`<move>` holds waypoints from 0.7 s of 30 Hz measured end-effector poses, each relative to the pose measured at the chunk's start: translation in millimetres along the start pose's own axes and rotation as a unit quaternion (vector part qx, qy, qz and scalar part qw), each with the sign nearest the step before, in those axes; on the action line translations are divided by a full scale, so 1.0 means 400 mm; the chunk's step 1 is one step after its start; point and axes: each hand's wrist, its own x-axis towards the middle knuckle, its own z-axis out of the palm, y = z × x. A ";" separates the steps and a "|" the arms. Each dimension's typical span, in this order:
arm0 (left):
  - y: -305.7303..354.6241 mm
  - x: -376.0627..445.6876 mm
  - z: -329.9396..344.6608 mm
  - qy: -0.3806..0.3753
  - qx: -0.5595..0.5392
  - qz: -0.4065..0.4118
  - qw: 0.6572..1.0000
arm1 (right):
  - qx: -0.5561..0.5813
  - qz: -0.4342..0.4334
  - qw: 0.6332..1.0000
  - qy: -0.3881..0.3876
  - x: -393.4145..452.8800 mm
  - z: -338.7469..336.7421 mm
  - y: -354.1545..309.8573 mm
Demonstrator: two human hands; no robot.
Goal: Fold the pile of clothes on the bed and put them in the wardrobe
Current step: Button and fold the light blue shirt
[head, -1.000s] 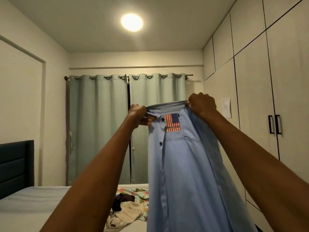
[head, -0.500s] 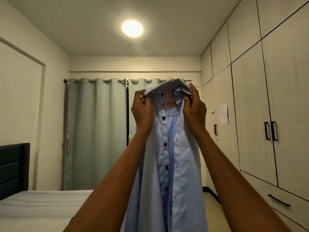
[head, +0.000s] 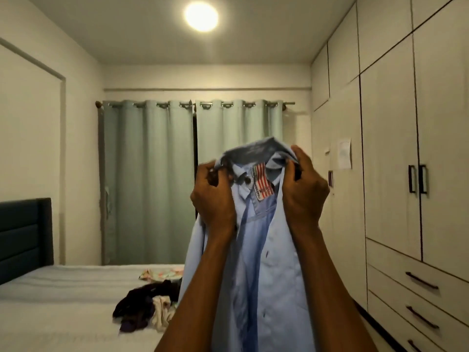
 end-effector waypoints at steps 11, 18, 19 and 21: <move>-0.553 -0.562 -0.291 -0.219 0.172 -0.362 0.890 | -0.110 0.302 0.885 -0.337 -0.772 -0.104 0.384; -0.845 -0.716 -0.325 -0.224 0.176 -0.507 0.814 | -0.102 0.394 0.792 -0.454 -1.034 -0.074 0.597; -0.893 -0.734 -0.320 -0.217 0.178 -0.522 0.805 | -0.103 0.401 0.780 -0.469 -1.066 -0.060 0.631; -0.971 -0.756 -0.312 -0.191 0.169 -0.555 0.792 | -0.099 0.415 0.759 -0.491 -1.109 -0.039 0.678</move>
